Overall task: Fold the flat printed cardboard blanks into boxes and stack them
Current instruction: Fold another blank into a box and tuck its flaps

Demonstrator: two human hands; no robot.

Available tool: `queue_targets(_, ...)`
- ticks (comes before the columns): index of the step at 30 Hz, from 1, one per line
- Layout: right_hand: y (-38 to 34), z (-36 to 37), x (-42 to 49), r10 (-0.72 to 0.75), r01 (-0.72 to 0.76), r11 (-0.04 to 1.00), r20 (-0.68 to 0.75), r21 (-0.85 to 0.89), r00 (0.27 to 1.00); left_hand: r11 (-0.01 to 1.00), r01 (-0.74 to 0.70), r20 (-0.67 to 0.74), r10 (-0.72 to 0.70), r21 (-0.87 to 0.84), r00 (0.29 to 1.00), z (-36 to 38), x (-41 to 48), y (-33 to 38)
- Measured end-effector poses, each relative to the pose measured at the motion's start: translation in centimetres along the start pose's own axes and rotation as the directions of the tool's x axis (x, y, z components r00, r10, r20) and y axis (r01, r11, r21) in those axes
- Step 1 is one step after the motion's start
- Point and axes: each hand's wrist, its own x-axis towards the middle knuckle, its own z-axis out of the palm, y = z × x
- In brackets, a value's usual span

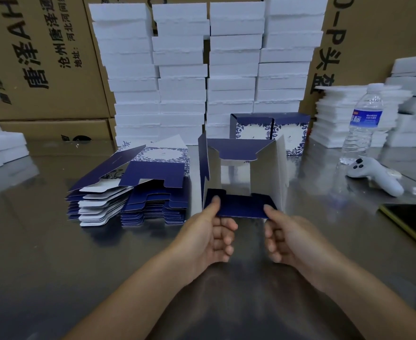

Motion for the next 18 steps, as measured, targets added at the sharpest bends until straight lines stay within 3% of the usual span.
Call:
queue_targets(1,0.3,0.0,0.0,-0.091,0.080,0.981,-0.053,-0.174,0.994,0.996,-0.026,-0.039,0.029,0.084,0.999,-0.1,0.3,0.0)
queue_targets(3,0.6,0.1,-0.2,-0.314,0.207,0.835,-0.132,-0.511,0.940,0.968,-0.069,-0.103,0.096,0.240,0.990,-0.4,0.8,-0.2)
queue_targets(6,0.8,-0.2,-0.3,-0.464,0.220,0.683,-0.181,-0.697,0.867,0.895,-0.119,-0.185,0.217,0.431,0.959,-0.9,1.0,-0.4)
queue_targets(8,0.9,-0.3,-0.5,-0.489,0.165,0.590,-0.187,-0.790,0.852,0.746,-0.176,-0.223,0.402,0.643,0.888,-1.3,0.9,-0.5)
queue_targets(11,0.8,-0.7,-0.6,-0.611,0.112,0.350,-0.136,-0.930,0.780,0.353,-0.133,-0.143,0.653,0.926,0.744,-1.8,0.3,-0.5)
queue_targets(12,0.7,-0.8,-0.5,-0.629,0.139,0.343,-0.117,-0.929,0.768,0.233,-0.072,-0.113,0.693,0.970,0.712,-2.0,0.2,-0.5)
queue_targets(14,0.8,-1.2,-0.1,-0.645,0.240,0.369,-0.062,-0.898,0.762,0.094,0.011,-0.075,0.722,0.996,0.688,-2.4,0.1,-0.4)
queue_targets(16,1.0,-1.3,0.1,-0.644,0.323,0.401,-0.013,-0.857,0.765,0.044,0.028,-0.051,0.736,0.999,0.674,-2.6,0.1,-0.3)
queue_targets(18,1.1,-1.3,0.0,-0.640,0.350,0.408,0.009,-0.843,0.768,0.071,-0.038,-0.031,0.773,0.997,0.634,-2.6,0.1,-0.4)
